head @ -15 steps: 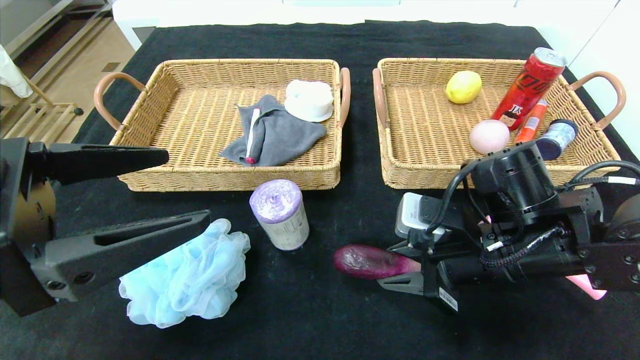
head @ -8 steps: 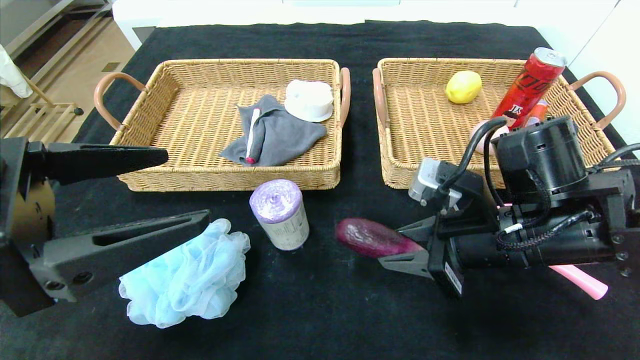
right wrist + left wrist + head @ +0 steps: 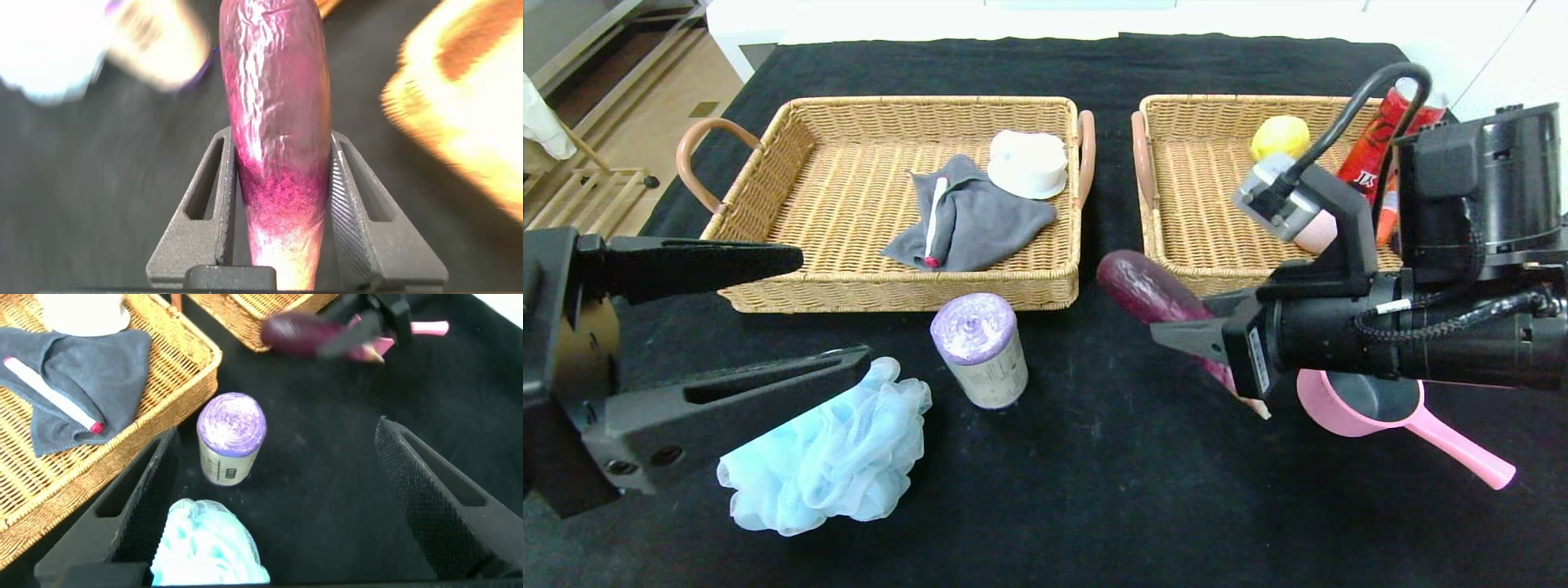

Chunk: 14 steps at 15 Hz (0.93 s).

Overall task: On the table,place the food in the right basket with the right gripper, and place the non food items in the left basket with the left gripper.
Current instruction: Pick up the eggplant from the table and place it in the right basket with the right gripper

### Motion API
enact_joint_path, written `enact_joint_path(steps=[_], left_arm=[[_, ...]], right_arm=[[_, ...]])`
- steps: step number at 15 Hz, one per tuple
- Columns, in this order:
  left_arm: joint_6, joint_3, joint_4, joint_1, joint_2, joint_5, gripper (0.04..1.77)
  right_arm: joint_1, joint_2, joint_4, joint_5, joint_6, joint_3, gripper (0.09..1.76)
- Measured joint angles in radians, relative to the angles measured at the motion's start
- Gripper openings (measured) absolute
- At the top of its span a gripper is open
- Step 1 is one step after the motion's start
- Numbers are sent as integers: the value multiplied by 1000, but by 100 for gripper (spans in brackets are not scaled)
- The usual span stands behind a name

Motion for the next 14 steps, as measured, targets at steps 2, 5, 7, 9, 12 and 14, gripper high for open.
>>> enact_joint_path(steps=[2, 5, 7, 9, 12, 14], left_arm=[[0, 1, 0, 0, -2, 0, 172], [0, 4, -1, -1, -3, 0, 172], [0, 5, -1, -1, -3, -1, 172], [1, 5, -1, -2, -3, -1, 172], [9, 5, -1, -2, -3, 0, 172], [10, 5, -1, -1, -4, 0, 172]], right_arm=[[3, -1, -13, -73, 53, -32, 74], [3, -2, -15, -153, 85, -71, 74], [-4, -2, -16, -216, 110, -104, 74], [-19, 3, -16, -271, 126, -146, 74], [-70, 20, -15, -288, 128, -195, 74], [-114, 40, -16, -289, 128, -226, 74]])
